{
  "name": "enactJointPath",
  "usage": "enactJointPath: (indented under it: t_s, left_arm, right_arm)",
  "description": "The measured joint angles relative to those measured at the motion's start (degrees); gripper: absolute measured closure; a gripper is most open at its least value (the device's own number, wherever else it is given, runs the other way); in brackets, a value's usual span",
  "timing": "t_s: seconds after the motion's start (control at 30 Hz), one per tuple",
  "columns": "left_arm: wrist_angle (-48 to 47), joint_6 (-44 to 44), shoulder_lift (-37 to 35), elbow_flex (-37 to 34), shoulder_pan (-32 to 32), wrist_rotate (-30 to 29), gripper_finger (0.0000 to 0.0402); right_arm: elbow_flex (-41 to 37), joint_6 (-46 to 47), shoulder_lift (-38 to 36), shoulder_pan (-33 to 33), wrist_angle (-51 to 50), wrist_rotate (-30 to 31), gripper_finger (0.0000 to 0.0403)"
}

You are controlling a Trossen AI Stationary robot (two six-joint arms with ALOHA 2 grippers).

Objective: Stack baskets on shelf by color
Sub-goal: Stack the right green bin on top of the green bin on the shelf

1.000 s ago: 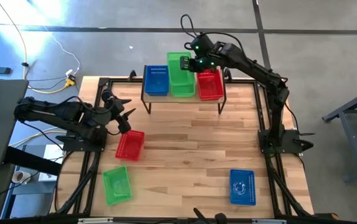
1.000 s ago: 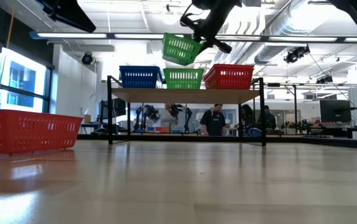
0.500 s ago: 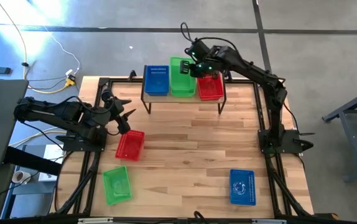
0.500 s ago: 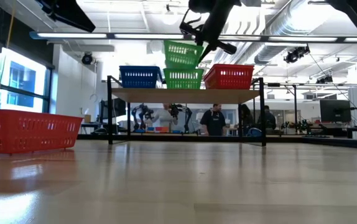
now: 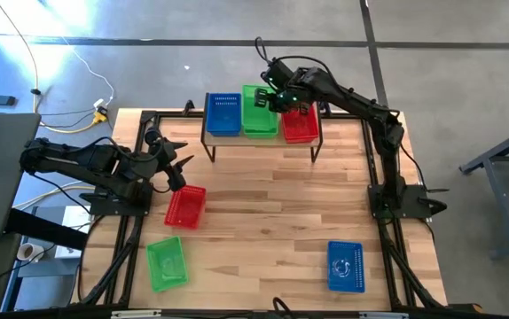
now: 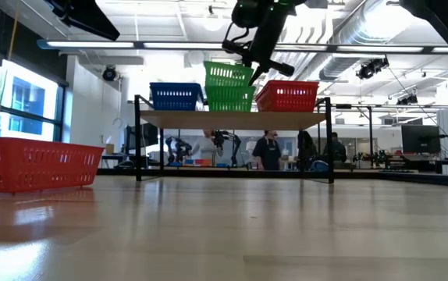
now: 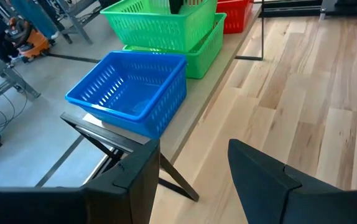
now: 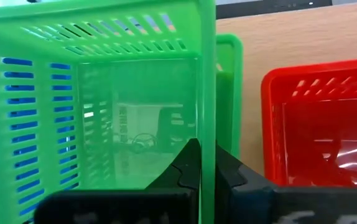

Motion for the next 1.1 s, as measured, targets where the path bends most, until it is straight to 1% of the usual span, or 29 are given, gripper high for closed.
enactJointPath:
  t_s: [0.77, 0.93, 1.1]
  left_arm:
    - [-0.48, 0.96, 0.00, 0.00, 0.01, -0.07, 0.0220]
    - [-0.48, 0.98, 0.00, 0.00, 0.00, 0.26, 0.0220]
    - [-1.47, 0.92, 0.00, 0.00, 0.00, 0.42, 0.0220]
  right_arm:
    - [0.00, 0.32, 0.11, -1.00, -1.77, -0.69, 0.0403]
    - [0.00, 0.39, 0.11, -1.07, -1.73, -1.34, 0.0403]
    - [0.00, -0.14, 0.09, -1.25, -1.71, -3.65, 0.0397]
